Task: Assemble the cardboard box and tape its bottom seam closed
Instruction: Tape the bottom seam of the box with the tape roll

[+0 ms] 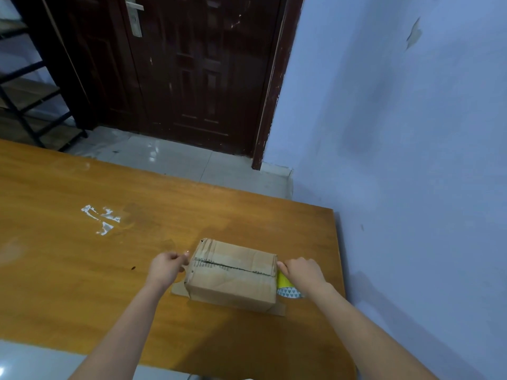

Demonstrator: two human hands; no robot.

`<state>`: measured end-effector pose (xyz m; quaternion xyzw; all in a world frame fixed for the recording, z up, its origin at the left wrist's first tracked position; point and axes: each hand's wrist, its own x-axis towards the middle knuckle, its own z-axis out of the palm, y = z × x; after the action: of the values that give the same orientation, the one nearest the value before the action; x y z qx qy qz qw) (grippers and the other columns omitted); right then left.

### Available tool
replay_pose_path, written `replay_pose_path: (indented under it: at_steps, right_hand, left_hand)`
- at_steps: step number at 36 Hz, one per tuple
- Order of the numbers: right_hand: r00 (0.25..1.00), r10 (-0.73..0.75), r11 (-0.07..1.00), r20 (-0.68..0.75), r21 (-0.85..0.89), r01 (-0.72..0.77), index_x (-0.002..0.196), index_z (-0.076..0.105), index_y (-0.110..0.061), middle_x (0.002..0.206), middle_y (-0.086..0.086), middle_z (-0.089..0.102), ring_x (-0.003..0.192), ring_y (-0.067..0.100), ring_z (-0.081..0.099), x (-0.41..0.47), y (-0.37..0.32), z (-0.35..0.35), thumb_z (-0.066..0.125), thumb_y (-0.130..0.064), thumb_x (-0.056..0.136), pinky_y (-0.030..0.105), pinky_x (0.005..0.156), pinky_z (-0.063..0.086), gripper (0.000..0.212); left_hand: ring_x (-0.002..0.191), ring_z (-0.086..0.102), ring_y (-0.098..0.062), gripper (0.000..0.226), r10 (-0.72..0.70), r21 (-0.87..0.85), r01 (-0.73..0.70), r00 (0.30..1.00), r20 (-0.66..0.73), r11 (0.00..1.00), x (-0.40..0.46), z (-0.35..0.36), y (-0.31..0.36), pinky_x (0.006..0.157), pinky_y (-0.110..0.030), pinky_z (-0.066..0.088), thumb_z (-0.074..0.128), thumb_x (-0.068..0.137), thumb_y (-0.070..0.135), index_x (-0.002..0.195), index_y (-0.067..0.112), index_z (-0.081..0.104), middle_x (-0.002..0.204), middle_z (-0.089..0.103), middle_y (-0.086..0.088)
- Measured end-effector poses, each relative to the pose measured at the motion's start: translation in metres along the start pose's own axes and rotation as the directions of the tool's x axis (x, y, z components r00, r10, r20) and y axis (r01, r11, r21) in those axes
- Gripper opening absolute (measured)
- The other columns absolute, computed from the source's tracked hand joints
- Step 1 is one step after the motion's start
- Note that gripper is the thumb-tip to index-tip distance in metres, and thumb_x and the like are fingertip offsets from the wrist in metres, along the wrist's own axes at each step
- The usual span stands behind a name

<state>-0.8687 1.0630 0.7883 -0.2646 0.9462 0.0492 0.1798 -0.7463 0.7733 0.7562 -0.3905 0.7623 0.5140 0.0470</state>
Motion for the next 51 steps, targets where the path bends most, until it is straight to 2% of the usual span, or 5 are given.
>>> replay_pose_path:
  at_steps: [14, 24, 37, 45, 51]
  right_hand:
    - [1.0, 0.009, 1.0, 0.002, 0.029, -0.009, 0.059, 0.033, -0.021, 0.056, -0.004, 0.04, 0.051, 0.018, 0.039, -0.001, -0.002, 0.003, 0.019, -0.043, 0.102, 0.032, 0.063, 0.035, 0.05]
    - [1.0, -0.01, 0.999, -0.028, 0.048, 0.011, 0.077, 0.05, -0.016, 0.06, -0.003, 0.044, 0.063, 0.023, 0.047, -0.002, -0.005, 0.002, 0.019, -0.04, 0.103, 0.033, 0.066, 0.036, 0.046]
    - [0.993, 0.105, 0.955, -0.053, 0.285, -0.086, 0.058, 0.039, -0.02, 0.054, -0.003, 0.042, 0.047, 0.016, 0.038, -0.007, -0.018, 0.026, 0.023, -0.045, 0.101, 0.028, 0.042, 0.025, 0.052]
    - [0.985, 0.169, 0.638, 0.018, 0.76, -0.123, 0.069, 0.054, -0.006, 0.063, 0.005, 0.045, 0.057, 0.016, 0.041, -0.009, -0.024, 0.027, 0.035, -0.039, 0.1, 0.028, 0.056, 0.026, 0.05]
    - [0.993, 0.108, 0.227, 0.052, 0.971, -0.076, 0.09, 0.071, -0.012, 0.085, -0.006, 0.066, 0.075, -0.003, 0.057, -0.017, -0.029, 0.026, 0.048, -0.01, 0.096, 0.006, 0.061, 0.043, 0.024]
  left_hand:
    - [0.063, 0.06, -0.019, 0.028, 0.021, -0.008, -0.02, 0.994, 0.105, 1.0, 0.006, 0.005, 0.0, 0.052, -0.028, 0.042, 0.049, 0.098, 0.025, 0.077, 0.012, 0.064, 0.081, 0.067, -0.006]
    - [0.093, 0.055, -0.029, 0.022, -0.182, -0.133, 0.221, 0.95, 0.253, 0.966, 0.004, 0.015, -0.002, 0.087, -0.047, 0.043, 0.043, 0.099, 0.039, 0.108, 0.024, 0.056, 0.102, 0.059, -0.003]
    - [0.097, 0.049, -0.028, 0.021, -0.284, -0.179, 0.322, 0.936, 0.21, 0.929, 0.015, 0.015, 0.012, 0.081, -0.043, 0.046, 0.037, 0.1, 0.032, 0.112, 0.022, 0.052, 0.108, 0.054, -0.006]
    - [0.099, 0.051, -0.037, 0.036, -0.417, -0.417, 0.327, 0.897, -0.145, 0.848, 0.026, 0.004, 0.009, 0.082, -0.047, 0.047, 0.033, 0.102, 0.01, 0.135, 0.006, 0.046, 0.128, 0.053, -0.021]
    - [0.126, 0.033, -0.033, 0.03, 0.171, 0.131, -0.122, 0.859, -0.482, 0.984, -0.012, 0.021, 0.032, 0.096, -0.046, 0.035, 0.04, 0.096, 0.009, 0.123, 0.002, 0.048, 0.133, 0.043, -0.017]
